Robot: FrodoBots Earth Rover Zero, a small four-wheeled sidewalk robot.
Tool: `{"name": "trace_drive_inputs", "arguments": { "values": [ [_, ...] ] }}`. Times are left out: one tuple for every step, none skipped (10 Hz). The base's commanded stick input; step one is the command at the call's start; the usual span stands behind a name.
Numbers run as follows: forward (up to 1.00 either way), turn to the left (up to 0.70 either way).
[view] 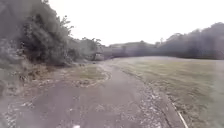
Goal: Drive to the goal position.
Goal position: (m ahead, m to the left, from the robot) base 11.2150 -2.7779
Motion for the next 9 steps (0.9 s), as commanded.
{"name": "trace_drive_inputs", "arguments": {
  "values": [
    [0.45,-0.27],
    [0.45,-0.27],
    [0.45,-0.27],
    [0.45,-0.27],
    [0.45,-0.27],
    [0.45,-0.27],
    [0.45,-0.17],
    [0.45,0.0],
    [0.45,0.0]
  ]
}}
